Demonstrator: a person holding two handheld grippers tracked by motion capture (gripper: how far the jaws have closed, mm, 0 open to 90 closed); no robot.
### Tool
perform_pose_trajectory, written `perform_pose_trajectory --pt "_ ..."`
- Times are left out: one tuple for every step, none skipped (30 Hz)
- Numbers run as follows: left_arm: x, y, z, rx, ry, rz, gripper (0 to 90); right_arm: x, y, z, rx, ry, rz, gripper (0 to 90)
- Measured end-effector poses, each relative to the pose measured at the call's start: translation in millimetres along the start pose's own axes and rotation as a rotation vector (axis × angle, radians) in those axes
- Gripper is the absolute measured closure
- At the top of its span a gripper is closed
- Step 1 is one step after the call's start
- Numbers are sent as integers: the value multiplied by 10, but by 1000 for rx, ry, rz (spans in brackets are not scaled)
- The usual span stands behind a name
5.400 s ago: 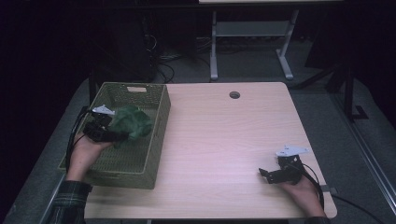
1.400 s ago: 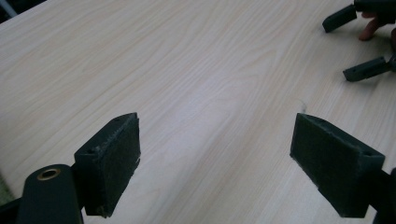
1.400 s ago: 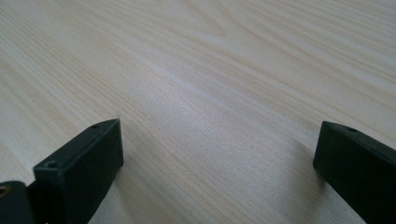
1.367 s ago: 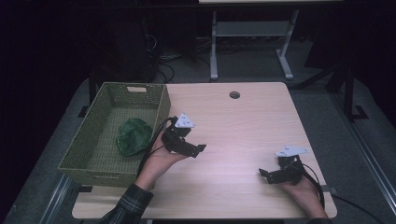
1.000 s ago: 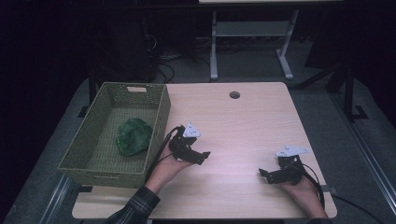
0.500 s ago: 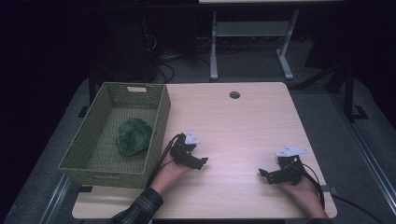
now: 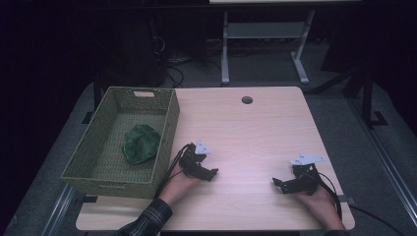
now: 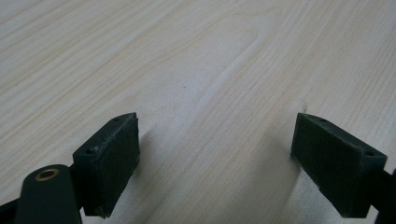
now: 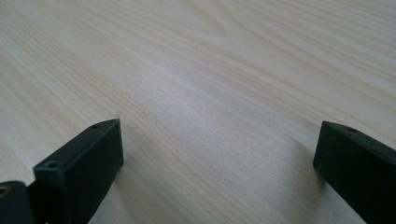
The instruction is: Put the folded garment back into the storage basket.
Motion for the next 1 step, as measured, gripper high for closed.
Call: perform_pose_trajectory --pt "-4 -3 2 -5 -3 -4 148 0 0 1 -1 0 0 12"
Point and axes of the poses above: each handheld gripper's, and its own axes: z roughly forward along the jaws, y roughly out of its top, x roughly to its left, the point moved 5 cm from there along z, roughly forward along the jaws, and after that the axes turned 10 degrees about -y, right-handed, at the moved point
